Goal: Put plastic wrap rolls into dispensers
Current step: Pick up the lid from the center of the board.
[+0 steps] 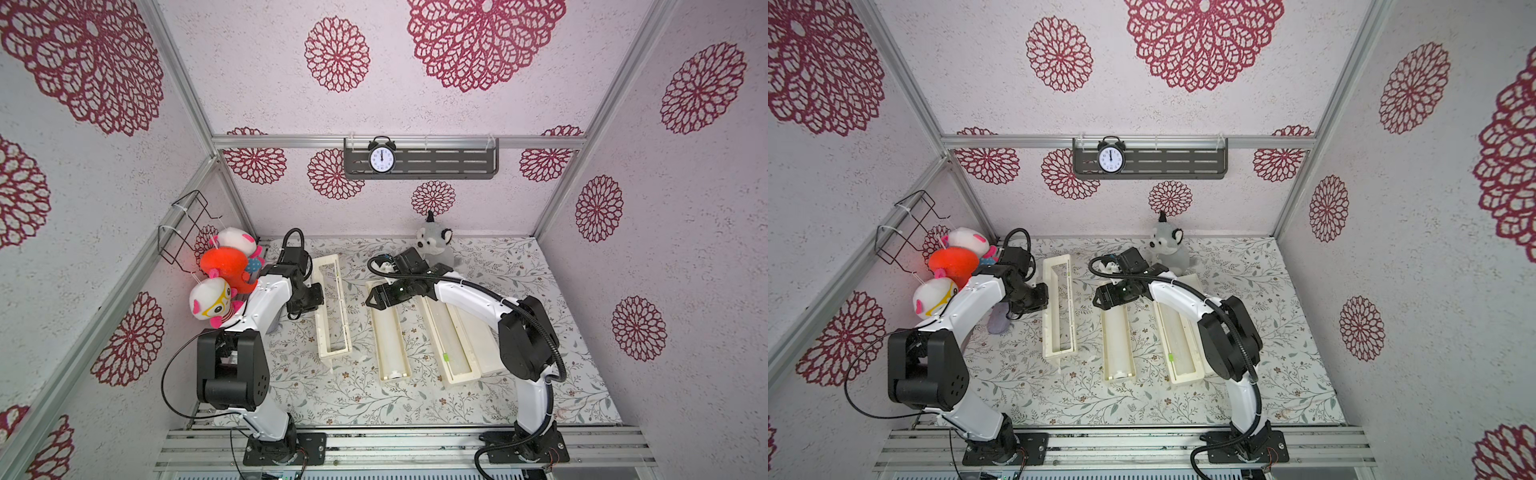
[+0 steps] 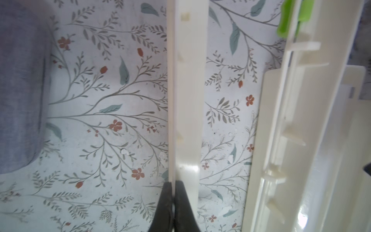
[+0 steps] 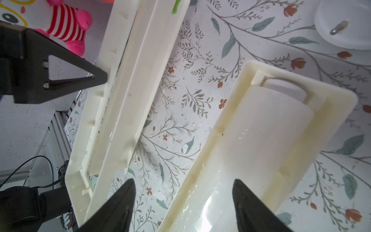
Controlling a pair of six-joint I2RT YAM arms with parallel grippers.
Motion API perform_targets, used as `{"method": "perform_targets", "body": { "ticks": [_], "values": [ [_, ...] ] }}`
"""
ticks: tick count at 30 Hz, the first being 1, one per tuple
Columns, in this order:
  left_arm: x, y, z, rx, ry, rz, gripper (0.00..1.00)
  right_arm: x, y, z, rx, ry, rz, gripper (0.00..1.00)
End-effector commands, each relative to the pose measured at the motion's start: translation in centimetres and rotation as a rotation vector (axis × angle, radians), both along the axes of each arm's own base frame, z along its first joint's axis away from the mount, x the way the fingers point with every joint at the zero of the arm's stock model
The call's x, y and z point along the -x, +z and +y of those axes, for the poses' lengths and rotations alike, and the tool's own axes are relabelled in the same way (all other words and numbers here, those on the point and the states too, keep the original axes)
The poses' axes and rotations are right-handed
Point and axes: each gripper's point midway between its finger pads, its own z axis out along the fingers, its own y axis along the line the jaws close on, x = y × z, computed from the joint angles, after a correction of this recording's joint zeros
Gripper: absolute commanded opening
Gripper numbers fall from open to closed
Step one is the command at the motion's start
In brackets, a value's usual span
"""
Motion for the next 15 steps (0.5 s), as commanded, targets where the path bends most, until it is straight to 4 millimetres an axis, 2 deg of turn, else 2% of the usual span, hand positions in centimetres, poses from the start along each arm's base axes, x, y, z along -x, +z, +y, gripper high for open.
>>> {"method": "perform_targets", "body": {
  "ticks": [1, 7, 12, 15],
  "values": [
    [0.6, 0.2, 2.0, -0.133, 0.102, 0.063, 0.00, 0.2, 5.5, 0.6, -0.119, -0.032, -0.055, 0.76],
    [-1.0, 3.0, 2.2, -0.244, 0.216, 0.047, 0.00, 2.2, 7.3, 3.7, -0.158, 0.017, -0.056, 0.73],
    [-3.4, 3.8, -0.2, -0.175, 0.284, 0.015, 0.00, 2.8, 7.3, 5.6, -0.219, 0.031, -0.017, 0.64],
    [-4.3, 3.6, -1.8, -0.151, 0.292, 0.013, 0.00, 3.0, 7.5, 6.6, -0.251, 0.038, -0.004, 0.59]
  ]
}}
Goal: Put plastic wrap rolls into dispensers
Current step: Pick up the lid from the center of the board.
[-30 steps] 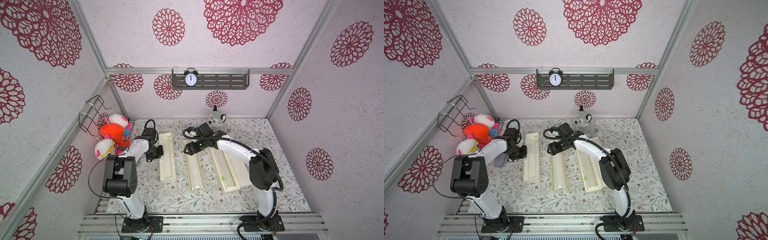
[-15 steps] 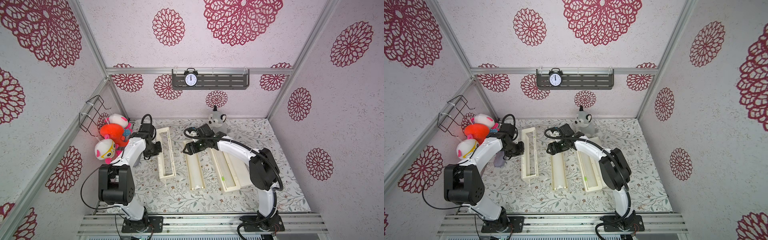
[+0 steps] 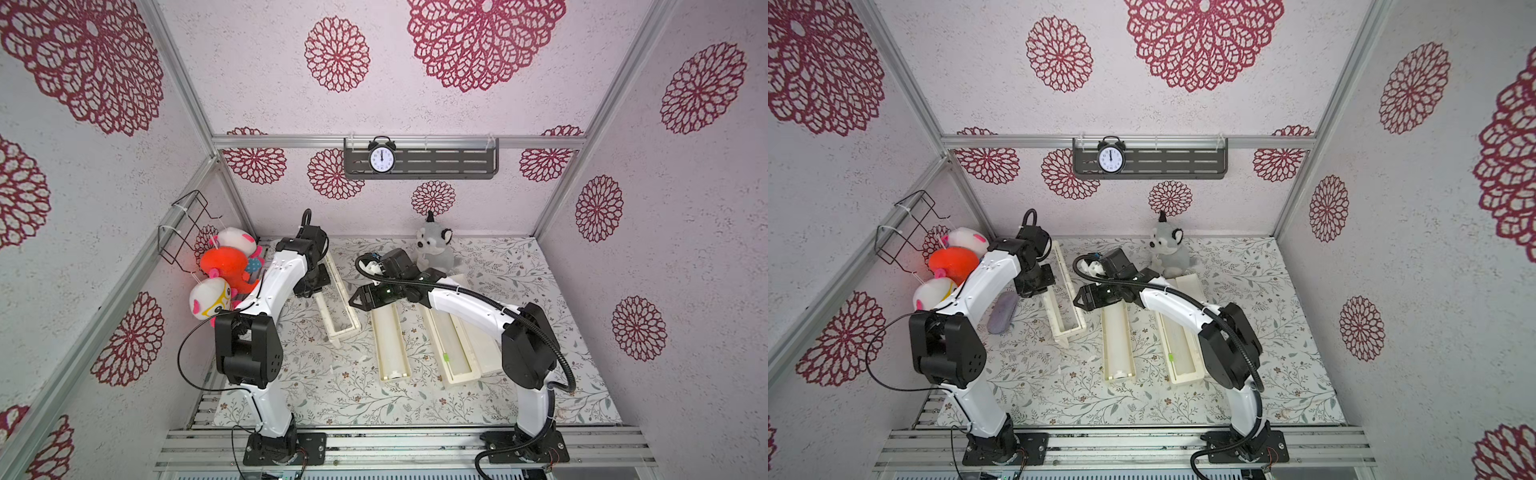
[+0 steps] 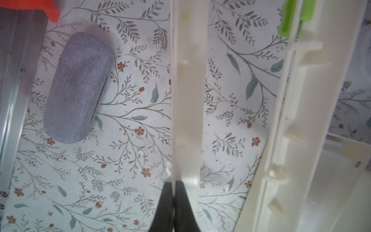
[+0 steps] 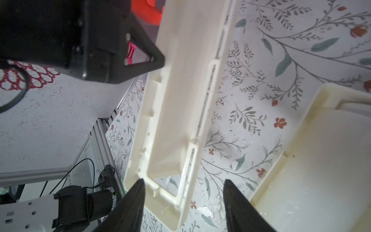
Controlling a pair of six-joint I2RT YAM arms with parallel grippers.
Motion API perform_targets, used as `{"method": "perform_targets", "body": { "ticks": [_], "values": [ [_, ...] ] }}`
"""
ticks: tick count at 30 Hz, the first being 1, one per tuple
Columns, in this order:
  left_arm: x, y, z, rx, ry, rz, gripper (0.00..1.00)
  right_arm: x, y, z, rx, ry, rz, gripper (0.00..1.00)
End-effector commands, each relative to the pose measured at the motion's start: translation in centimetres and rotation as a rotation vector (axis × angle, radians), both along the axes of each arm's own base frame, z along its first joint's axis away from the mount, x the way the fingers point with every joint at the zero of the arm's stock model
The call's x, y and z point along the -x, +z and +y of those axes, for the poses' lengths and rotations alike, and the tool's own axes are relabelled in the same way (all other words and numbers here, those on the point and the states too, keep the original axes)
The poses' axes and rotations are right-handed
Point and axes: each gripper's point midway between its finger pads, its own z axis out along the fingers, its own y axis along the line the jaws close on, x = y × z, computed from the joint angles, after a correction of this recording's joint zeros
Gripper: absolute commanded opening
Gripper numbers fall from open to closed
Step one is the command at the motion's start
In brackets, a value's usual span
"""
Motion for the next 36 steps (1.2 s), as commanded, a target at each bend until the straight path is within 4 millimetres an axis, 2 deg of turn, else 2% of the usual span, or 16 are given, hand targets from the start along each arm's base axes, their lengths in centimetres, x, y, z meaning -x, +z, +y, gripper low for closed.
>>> {"method": "perform_targets", "body": {
  "ticks": [1, 4, 8, 9, 14, 17, 21, 31, 36],
  "values": [
    [-0.4, -0.7, -1.4, 0.022, 0.071, 0.014, 0.00, -0.3, 2.9, 1.5, -0.099, 0.002, -0.007, 0.58],
    [-0.9, -1.1, -1.9, 0.040, 0.115, 0.015, 0.00, 0.1, 2.5, 2.3, -0.084, 0.013, -0.013, 0.54],
    [-1.4, -0.4, -2.2, 0.050, 0.135, 0.007, 0.00, 0.1, 0.3, 2.4, 0.008, -0.009, -0.057, 0.51],
    [-1.7, -1.5, -2.4, 0.052, 0.139, 0.029, 0.00, 0.0, -0.2, 2.3, 0.029, -0.019, -0.070, 0.49],
    [-2.4, -2.0, -3.2, 0.100, 0.138, 0.026, 0.00, 0.3, -1.9, 2.5, 0.057, -0.047, -0.108, 0.39],
    [-2.6, -2.4, -3.3, 0.107, 0.140, 0.035, 0.00, 0.6, -2.1, 2.8, 0.049, -0.046, -0.132, 0.38],
    [-2.8, -2.7, -3.8, 0.138, 0.145, 0.048, 0.00, 1.0, -3.7, 3.3, 0.093, -0.035, -0.148, 0.37],
    [-3.0, -2.4, -4.1, 0.149, 0.129, 0.051, 0.00, 0.4, -6.6, 2.7, 0.304, -0.098, -0.257, 0.35],
    [-3.0, -2.5, -4.6, 0.182, 0.116, 0.061, 0.00, 0.0, -7.3, 2.6, 0.400, -0.137, -0.345, 0.26]
  ]
}}
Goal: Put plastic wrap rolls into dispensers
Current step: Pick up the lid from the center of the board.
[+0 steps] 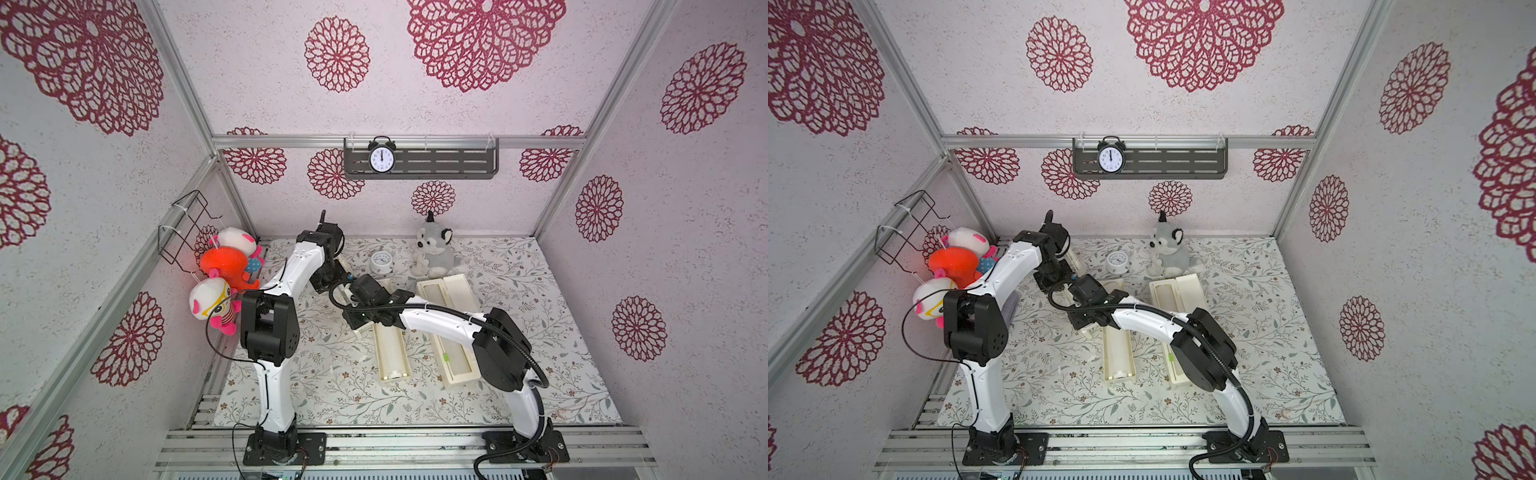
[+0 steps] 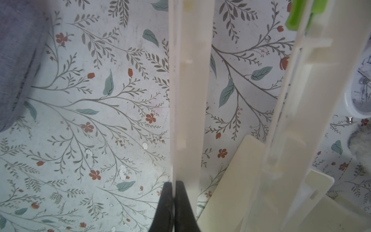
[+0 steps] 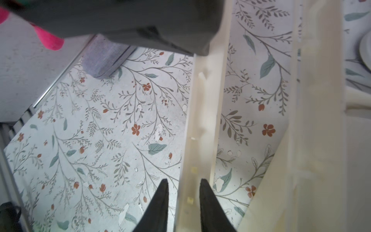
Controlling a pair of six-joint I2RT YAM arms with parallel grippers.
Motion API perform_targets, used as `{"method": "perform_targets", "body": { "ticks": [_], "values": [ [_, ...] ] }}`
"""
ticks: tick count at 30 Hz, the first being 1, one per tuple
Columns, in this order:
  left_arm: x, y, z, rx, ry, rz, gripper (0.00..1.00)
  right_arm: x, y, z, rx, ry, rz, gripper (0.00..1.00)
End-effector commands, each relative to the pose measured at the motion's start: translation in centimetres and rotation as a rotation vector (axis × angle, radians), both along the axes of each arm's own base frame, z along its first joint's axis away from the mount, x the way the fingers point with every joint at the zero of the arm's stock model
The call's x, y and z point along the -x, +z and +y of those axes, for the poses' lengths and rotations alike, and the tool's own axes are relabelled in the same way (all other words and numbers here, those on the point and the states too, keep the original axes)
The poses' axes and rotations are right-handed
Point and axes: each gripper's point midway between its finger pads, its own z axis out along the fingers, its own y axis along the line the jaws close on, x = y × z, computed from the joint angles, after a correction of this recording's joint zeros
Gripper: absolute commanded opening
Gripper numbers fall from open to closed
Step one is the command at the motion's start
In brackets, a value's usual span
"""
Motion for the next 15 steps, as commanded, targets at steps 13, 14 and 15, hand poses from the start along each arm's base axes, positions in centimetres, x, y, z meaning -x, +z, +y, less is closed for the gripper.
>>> {"method": "perform_targets", "body": {
  "ticks": [13, 14, 15],
  "values": [
    [-0.1, 0.6, -0.2, 0.081, -0.010, -0.004, 0.00, -1.5, -1.3, -2.2, 0.258, -0.114, -0.193, 0.07],
    [-0.2, 0.7, -0.4, 0.095, -0.021, -0.004, 0.00, -1.4, -1.2, -2.3, 0.259, -0.115, -0.192, 0.05],
    [-0.2, 0.7, -0.8, 0.116, -0.033, -0.005, 0.06, -1.3, -1.2, -2.2, 0.257, -0.113, -0.190, 0.02]
  ]
}}
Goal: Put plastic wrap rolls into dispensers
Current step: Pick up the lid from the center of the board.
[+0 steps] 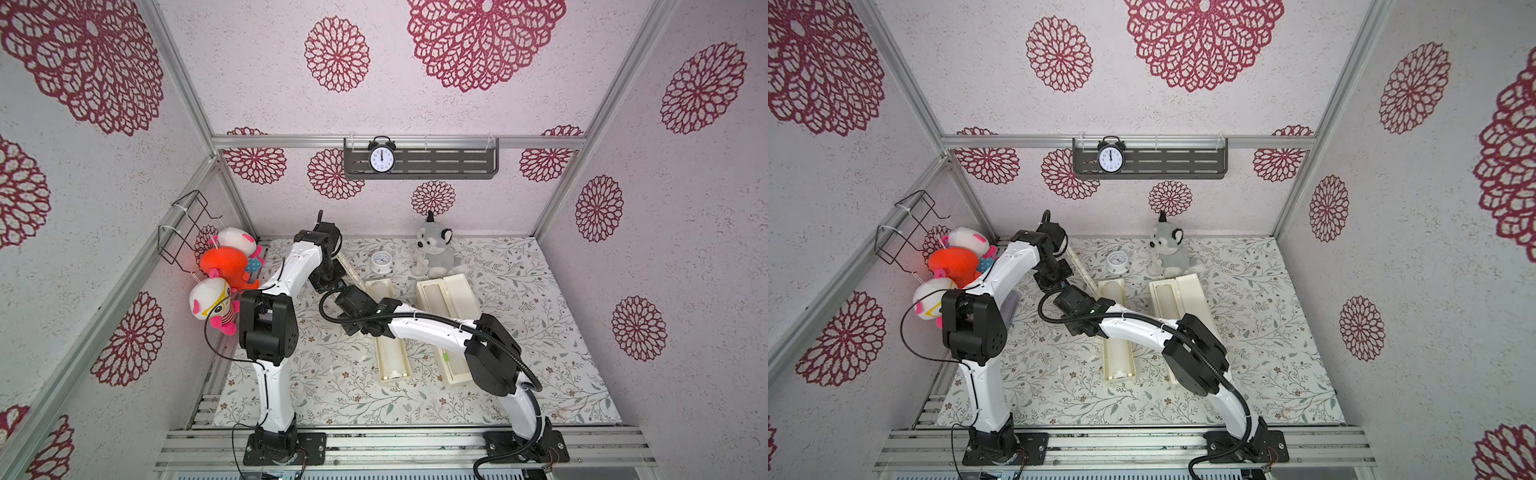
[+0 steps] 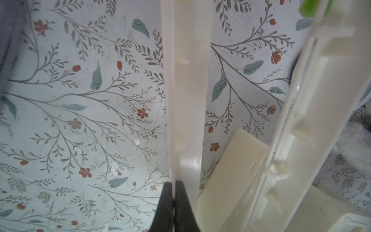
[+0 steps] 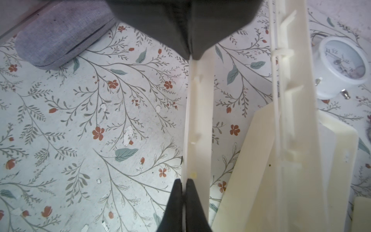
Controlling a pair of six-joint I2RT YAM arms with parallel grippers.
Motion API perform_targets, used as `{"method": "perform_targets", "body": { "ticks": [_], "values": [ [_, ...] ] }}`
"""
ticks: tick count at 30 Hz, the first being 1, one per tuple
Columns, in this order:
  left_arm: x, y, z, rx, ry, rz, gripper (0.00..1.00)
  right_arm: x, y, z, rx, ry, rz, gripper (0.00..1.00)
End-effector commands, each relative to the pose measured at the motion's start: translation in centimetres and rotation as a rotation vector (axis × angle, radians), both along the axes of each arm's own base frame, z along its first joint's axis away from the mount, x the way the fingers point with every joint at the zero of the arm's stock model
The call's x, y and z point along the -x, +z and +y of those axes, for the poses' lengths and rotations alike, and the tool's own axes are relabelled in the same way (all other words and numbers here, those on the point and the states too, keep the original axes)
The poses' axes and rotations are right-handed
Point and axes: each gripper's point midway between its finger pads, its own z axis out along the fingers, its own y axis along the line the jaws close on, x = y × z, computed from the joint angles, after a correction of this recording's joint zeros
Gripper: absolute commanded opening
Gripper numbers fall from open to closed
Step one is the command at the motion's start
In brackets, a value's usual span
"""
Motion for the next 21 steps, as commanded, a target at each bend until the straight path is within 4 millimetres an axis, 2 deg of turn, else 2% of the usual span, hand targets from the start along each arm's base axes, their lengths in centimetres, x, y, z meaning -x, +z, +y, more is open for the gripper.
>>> {"method": "perform_targets", "body": {
  "ticks": [1, 2, 6, 8, 9, 12, 15, 17, 21],
  "values": [
    [-0.1, 0.8, -0.7, 0.062, -0.039, -0.019, 0.21, -0.5, -0.8, -1.3, 0.073, -0.034, -0.007, 0.00],
    [-0.2, 1.0, -0.8, 0.067, -0.047, -0.028, 0.31, -0.5, -0.8, -1.3, 0.068, -0.036, -0.003, 0.00],
    [-0.4, 2.3, -1.4, 0.104, -0.094, -0.084, 0.64, -0.3, -0.6, -1.2, 0.030, -0.023, 0.042, 0.00],
    [-0.4, 2.7, -1.6, 0.119, -0.124, -0.101, 0.76, -0.2, -0.5, -1.0, 0.001, -0.010, 0.072, 0.00],
    [-0.3, 4.5, -1.8, 0.136, -0.145, -0.148, 0.79, -0.1, -0.4, -1.0, -0.013, -0.005, 0.081, 0.00],
    [-0.5, 6.8, -1.6, 0.159, -0.160, -0.239, 0.87, -0.1, 0.7, -0.8, -0.073, 0.014, 0.120, 0.00],
    [-0.6, 9.1, -0.4, 0.183, -0.141, -0.315, 0.89, 0.1, 2.2, -0.3, -0.194, 0.044, 0.203, 0.00],
    [-0.4, 10.0, 0.6, 0.206, -0.122, -0.356, 0.90, 0.1, 3.4, -0.2, -0.285, 0.065, 0.257, 0.00],
    [0.1, 9.9, 3.0, 0.268, -0.039, -0.421, 0.91, 0.0, 6.2, -0.1, -0.492, 0.116, 0.371, 0.00]
  ]
}}
